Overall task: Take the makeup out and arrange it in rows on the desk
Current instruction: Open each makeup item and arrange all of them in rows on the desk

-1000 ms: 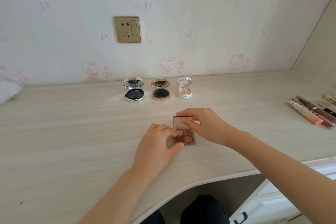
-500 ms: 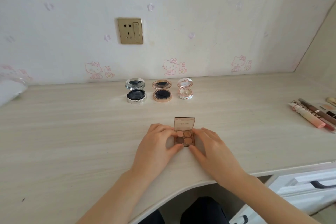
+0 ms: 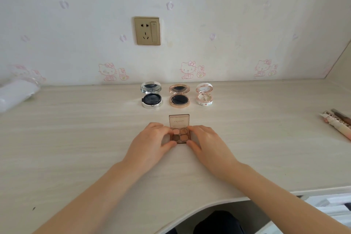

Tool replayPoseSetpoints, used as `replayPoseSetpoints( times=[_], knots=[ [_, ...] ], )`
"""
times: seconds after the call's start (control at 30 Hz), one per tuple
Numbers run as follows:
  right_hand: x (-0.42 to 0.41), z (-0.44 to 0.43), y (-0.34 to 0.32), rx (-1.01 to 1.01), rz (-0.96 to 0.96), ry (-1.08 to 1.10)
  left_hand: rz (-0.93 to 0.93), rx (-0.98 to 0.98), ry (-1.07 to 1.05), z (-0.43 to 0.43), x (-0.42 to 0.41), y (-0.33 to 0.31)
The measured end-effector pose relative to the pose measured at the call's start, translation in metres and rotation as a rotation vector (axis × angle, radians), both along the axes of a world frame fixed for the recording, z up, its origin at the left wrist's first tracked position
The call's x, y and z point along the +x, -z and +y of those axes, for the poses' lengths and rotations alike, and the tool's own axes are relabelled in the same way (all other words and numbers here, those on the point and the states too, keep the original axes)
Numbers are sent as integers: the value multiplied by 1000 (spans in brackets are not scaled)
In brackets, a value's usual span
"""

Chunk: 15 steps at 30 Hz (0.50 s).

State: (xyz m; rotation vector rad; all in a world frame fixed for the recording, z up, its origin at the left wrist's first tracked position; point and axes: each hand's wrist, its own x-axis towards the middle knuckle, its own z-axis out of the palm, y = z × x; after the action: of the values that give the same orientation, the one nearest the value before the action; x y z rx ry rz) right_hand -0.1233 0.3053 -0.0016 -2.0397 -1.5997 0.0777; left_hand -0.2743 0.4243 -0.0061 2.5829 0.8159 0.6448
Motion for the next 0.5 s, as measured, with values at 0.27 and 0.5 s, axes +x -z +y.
replayPoseSetpoints(
  times=[0.27,0.5],
  knots=[
    [-15,67,-5,-25,39,-50,-85,-45,-139,45,-22,1],
    [-22,96,-5,-77,22,-34,-71,-17,-146,73,-30,2]
  ],
)
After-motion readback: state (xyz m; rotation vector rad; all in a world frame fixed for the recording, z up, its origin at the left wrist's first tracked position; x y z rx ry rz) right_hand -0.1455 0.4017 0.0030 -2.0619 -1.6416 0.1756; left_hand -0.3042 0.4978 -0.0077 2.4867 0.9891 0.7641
